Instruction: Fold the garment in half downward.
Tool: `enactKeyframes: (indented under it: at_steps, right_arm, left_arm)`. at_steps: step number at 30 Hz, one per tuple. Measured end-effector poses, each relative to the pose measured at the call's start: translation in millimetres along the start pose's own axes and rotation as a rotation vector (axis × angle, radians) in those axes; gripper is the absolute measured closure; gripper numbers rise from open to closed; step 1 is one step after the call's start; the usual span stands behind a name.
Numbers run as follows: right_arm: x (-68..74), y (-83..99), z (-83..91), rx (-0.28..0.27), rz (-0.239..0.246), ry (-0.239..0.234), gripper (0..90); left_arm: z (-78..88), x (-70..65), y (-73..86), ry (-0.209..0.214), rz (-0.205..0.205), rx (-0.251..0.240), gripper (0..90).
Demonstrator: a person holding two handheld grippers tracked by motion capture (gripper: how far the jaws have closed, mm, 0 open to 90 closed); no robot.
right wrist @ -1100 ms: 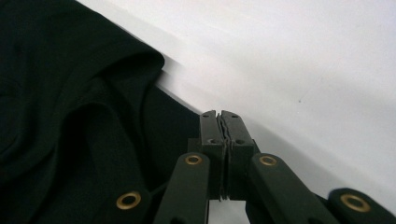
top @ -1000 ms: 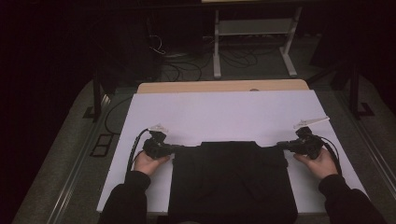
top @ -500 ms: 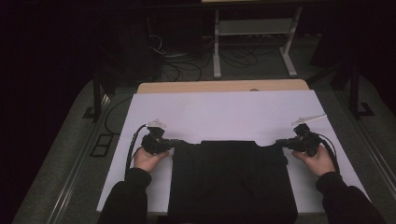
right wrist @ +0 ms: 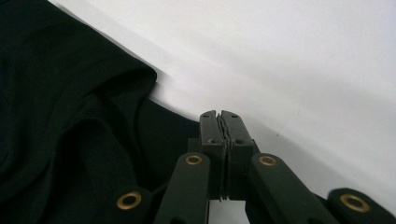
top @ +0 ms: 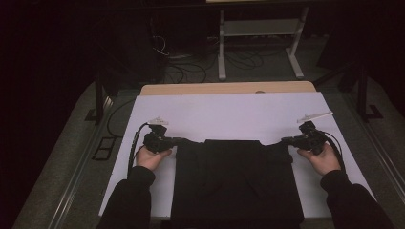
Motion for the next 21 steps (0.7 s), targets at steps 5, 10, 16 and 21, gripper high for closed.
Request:
enactKeyframes:
  at_steps: [5, 10, 16, 21]
  right_arm:
    - [-2.6, -6.9, -0.5, -0.006, -0.003, 0.009, 87.3]
    - [-3.7, -14.1, -0.5, -0.013, -0.001, 0.012, 87.3]
    - [-7.1, -24.1, 3.6, -0.014, 0.006, 0.024, 87.3]
    - [-10.4, -33.5, 7.0, -0.032, 0.003, 0.026, 87.3]
  left_arm:
    - [1.8, 4.2, -3.3, -0.009, 0.003, 0.004, 86.8]
    - [5.0, 6.6, -12.2, -0.012, -0.007, 0.007, 86.8]
    - [7.5, 8.4, -25.3, -0.021, -0.013, 0.001, 86.8]
    - [8.3, 12.0, -32.3, -0.028, -0.013, -0.001, 86.9]
Point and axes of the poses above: each handheld gripper's, and its own axes: z roughly backward along the jaws, y roughly out of its underside, x roughly to its left, the point moved 10 cm from there along -z, roughly forward along the jaws, and after that the axes turned 3 degrees about -y, right-handed, at the moved point
